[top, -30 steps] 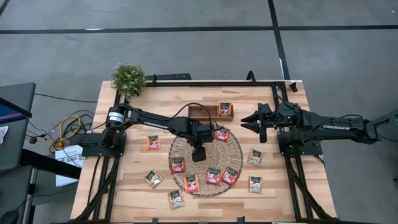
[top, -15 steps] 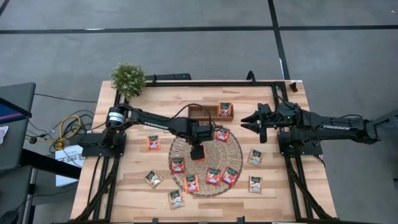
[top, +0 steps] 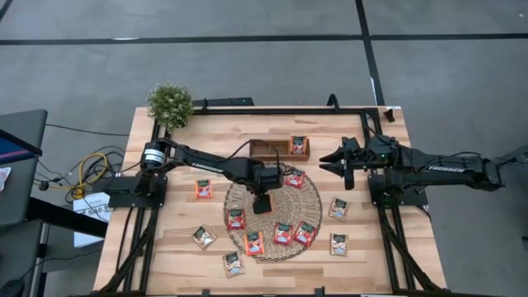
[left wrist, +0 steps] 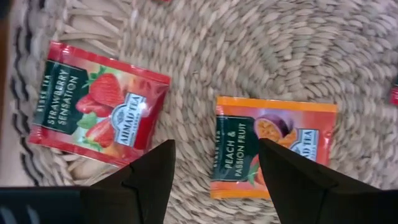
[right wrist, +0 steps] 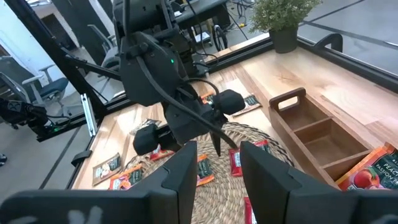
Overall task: Pick & Place Tea
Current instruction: Put the orange tea bag into the right section of the wooden organizer
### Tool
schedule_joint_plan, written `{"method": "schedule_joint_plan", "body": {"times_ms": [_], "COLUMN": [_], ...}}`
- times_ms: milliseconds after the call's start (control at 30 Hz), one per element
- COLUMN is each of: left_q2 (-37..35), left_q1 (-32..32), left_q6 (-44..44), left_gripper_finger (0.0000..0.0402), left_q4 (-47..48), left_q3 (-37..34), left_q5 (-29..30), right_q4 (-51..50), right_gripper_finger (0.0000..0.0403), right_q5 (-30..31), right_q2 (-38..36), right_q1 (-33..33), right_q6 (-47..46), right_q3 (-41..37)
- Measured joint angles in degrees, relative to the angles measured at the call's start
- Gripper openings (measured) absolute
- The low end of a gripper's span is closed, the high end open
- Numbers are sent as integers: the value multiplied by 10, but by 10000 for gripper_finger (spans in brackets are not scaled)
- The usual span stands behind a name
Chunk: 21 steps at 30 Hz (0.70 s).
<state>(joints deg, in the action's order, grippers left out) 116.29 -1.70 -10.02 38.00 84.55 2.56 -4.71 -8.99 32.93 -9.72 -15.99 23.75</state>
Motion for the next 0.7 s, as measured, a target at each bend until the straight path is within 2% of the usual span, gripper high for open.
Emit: {"method": "schedule_joint_plan", "body": {"times_ms": [200, 700], "left_q2": [6, 36], "left_q1": [-2, -13], "left_q6": [3, 2], "left_gripper_finger": [223, 223], "left_q4": [-5, -4], "left_q3": [0, 1], "left_q5": [33, 7], "right_q4": [0, -2], "right_gripper_finger": [113, 113], "right_q5": [0, 0], "right_q2": [0, 0], "right_q1": [0, 0], "right_q6": [0, 0], "right_q3": [0, 0]}}
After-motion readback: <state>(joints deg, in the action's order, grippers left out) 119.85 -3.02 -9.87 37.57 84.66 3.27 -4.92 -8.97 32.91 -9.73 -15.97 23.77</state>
